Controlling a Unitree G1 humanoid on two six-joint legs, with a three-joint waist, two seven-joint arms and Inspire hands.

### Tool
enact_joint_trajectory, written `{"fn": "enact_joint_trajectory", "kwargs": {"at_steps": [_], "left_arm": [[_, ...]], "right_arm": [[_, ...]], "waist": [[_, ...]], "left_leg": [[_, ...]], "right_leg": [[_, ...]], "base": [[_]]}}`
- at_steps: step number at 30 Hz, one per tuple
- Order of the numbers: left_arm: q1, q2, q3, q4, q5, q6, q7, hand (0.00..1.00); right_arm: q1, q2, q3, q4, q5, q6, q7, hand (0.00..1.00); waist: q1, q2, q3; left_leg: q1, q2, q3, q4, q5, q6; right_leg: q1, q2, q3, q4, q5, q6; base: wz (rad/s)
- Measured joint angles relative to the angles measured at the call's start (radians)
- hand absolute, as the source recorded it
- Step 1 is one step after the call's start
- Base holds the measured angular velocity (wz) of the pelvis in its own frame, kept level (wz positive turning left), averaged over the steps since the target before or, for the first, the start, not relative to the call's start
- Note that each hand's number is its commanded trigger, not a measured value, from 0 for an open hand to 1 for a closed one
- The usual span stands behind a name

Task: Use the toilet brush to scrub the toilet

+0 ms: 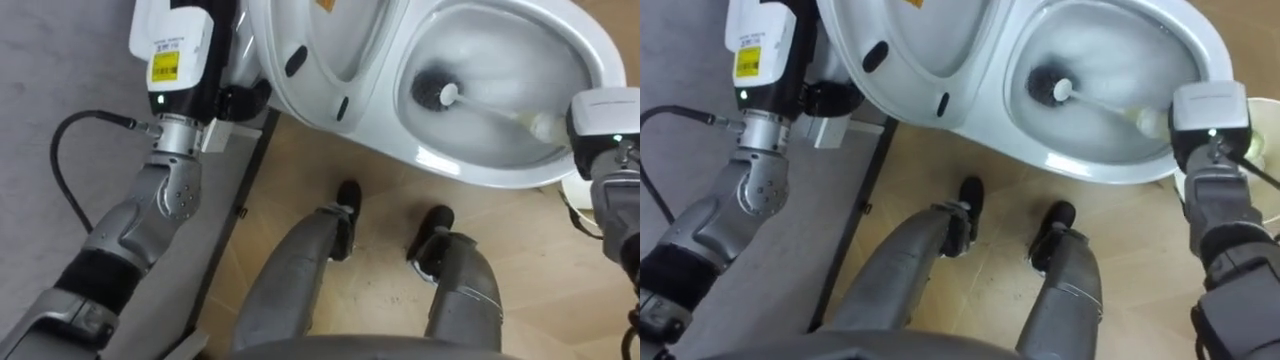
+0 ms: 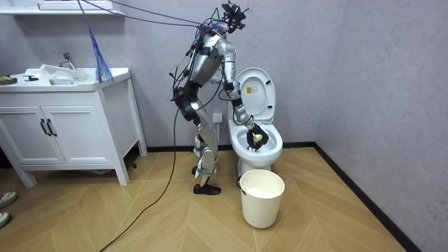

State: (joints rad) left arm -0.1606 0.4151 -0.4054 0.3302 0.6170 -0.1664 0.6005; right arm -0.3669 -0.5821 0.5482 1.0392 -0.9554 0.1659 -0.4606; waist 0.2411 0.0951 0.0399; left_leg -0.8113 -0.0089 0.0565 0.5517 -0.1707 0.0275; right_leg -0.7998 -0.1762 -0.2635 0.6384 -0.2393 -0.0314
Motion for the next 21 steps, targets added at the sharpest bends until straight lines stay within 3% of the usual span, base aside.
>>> {"fn": "enact_joint_trajectory", "kwargs": {"at_steps": [6, 9, 12, 14, 16, 17, 21], "left_arm": [[0.045, 0.006, -0.002, 0.006, -0.042, 0.015, 0.041, 0.00], [0.058, 0.040, -0.013, 0.007, -0.078, 0.012, 0.052, 0.00], [0.048, 0.063, -0.040, 0.007, -0.132, 0.005, 0.062, 0.00], [0.035, 0.091, -0.049, 0.002, -0.144, 0.002, 0.062, 0.00], [0.035, 0.112, -0.043, -0.018, -0.145, 0.005, 0.063, 0.00], [0.035, 0.114, -0.031, -0.029, -0.142, 0.008, 0.065, 0.00], [0.037, 0.112, 0.010, -0.040, -0.091, 0.037, 0.051, 0.00]], "right_arm": [[0.107, 0.001, 0.000, -0.235, -0.030, 0.066, 0.083, 1.00], [0.114, -0.022, 0.015, -0.258, -0.014, 0.070, 0.087, 1.00], [0.041, -0.045, 0.064, -0.184, 0.061, 0.020, 0.073, 1.00], [-0.028, -0.046, 0.068, -0.076, 0.207, -0.048, 0.044, 1.00], [-0.065, -0.047, 0.039, -0.031, 0.345, -0.087, 0.018, 1.00], [-0.095, -0.048, 0.002, 0.002, 0.398, -0.099, 0.011, 1.00], [-0.140, -0.047, -0.083, 0.068, 0.404, -0.117, 0.009, 1.00]], "waist": [[-0.016, 0.002, -0.0026], [-0.017, 0.000, -0.0022], [-0.021, -0.004, -0.0004], [-0.031, -0.030, 0.0083], [-0.048, -0.046, 0.0085], [-0.059, -0.063, 0.0142], [-0.100, -0.086, 0.0106]], "left_leg": [[0.034, 0.030, 0.015, -0.019, -0.009, -0.014], [0.035, 0.037, 0.023, -0.004, -0.009, -0.014], [0.035, 0.038, 0.025, 0.002, -0.009, -0.014], [0.032, 0.032, 0.032, 0.002, -0.009, -0.014], [0.017, 0.026, 0.037, 0.002, -0.009, -0.015], [0.006, 0.018, 0.039, 0.005, -0.008, -0.015], [-0.005, 0.011, 0.038, 0.028, -0.003, -0.012]], "right_leg": [[0.038, 0.039, 0.013, -0.051, 0.008, -0.006], [0.046, 0.042, 0.013, -0.049, 0.010, -0.009], [0.043, 0.036, 0.015, -0.039, 0.009, -0.011], [0.022, 0.020, 0.018, -0.005, -0.002, -0.016], [-0.007, 0.008, 0.021, 0.022, -0.010, -0.018], [-0.025, -0.002, 0.025, 0.042, -0.015, -0.019], [-0.039, -0.022, 0.026, 0.076, -0.029, -0.019]], "base": [[-0.12], [-0.09], [-0.01], [0.07], [0.14], [0.12], [0.11]]}}
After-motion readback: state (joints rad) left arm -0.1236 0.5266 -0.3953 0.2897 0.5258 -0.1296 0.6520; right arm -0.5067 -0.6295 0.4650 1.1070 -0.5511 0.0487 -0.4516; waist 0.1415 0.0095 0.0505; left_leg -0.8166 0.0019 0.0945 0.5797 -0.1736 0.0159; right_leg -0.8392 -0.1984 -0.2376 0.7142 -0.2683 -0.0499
